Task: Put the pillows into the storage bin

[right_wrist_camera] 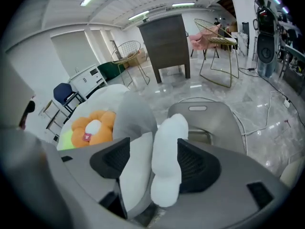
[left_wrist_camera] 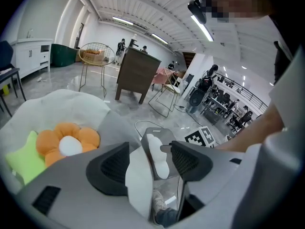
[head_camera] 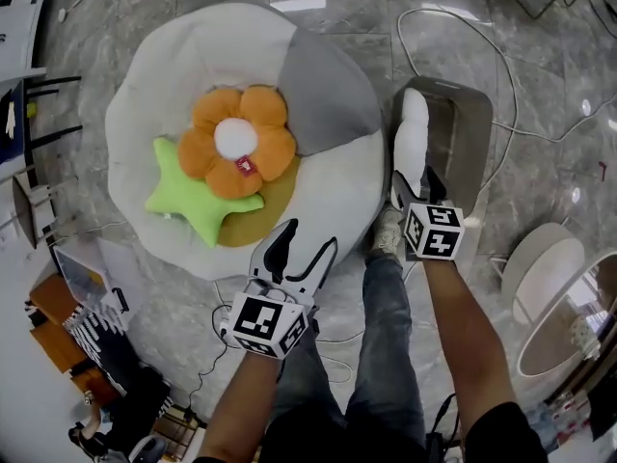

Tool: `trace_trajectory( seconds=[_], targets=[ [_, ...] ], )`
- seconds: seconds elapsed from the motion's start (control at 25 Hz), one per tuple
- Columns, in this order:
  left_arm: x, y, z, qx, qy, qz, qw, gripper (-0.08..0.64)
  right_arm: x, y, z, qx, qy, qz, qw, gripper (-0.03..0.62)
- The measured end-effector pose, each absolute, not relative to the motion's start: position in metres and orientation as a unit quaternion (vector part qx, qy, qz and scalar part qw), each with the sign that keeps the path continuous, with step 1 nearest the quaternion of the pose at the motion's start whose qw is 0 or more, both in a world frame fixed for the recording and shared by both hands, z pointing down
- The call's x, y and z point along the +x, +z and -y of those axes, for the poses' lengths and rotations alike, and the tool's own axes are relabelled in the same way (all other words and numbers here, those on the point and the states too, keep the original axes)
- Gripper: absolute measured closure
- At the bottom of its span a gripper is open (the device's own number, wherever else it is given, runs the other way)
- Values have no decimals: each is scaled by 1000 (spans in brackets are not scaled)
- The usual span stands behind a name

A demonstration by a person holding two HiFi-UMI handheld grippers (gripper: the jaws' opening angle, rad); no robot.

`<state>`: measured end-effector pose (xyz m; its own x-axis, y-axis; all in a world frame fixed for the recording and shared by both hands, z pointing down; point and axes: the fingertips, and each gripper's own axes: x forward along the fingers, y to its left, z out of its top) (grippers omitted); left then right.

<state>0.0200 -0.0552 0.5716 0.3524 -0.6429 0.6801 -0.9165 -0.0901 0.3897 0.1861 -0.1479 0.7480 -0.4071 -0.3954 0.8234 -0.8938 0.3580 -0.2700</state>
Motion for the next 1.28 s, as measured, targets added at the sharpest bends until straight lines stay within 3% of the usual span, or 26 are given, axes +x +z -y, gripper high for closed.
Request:
trace_trajectory(
  seconds=[0.68,1.28],
  targets=[
    [-94,483,-1,719,123,604,320,265,104,553,82,398,225,846,274,282],
    [-214,503,-115,625,101,692,346,265,-94,620,20,209,161,894,362,281]
  ],
)
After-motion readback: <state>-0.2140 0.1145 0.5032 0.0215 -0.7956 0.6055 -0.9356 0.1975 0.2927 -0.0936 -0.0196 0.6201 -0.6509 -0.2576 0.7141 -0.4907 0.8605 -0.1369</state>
